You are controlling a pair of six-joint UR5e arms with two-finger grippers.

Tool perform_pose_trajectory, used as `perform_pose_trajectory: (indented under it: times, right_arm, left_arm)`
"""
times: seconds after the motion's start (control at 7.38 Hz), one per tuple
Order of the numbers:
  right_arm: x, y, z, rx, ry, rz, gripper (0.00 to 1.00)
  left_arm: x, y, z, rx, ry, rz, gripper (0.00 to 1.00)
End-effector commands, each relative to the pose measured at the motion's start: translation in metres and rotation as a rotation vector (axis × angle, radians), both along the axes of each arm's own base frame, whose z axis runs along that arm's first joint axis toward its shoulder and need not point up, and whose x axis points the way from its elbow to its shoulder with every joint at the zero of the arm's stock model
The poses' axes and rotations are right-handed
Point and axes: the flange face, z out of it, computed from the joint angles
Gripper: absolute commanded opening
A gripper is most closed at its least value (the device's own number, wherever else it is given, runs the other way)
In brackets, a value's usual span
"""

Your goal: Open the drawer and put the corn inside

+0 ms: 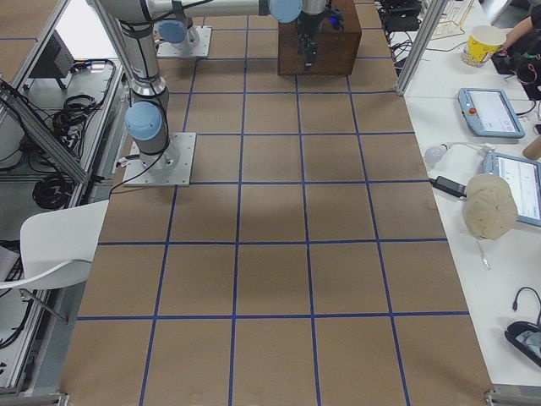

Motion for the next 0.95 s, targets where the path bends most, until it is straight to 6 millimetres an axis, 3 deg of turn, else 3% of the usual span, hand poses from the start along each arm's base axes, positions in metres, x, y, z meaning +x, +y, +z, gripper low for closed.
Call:
perform_pose_trajectory:
  times: [0.0, 0.81]
  right_arm:
    - [0.0000, 0.0000, 0.0000, 0.000, 0.000, -0.001, 1.00]
    - [0.0000, 0.0000, 0.0000, 0.000, 0.000, 0.000, 1.00]
  left_arm:
    - [0.0001, 0.0015, -0.0026, 0.010, 0.000, 0.006, 1.00]
    - [0.0042, -0.0005, -0.0003, 0.001, -0.040, 0.018, 1.00]
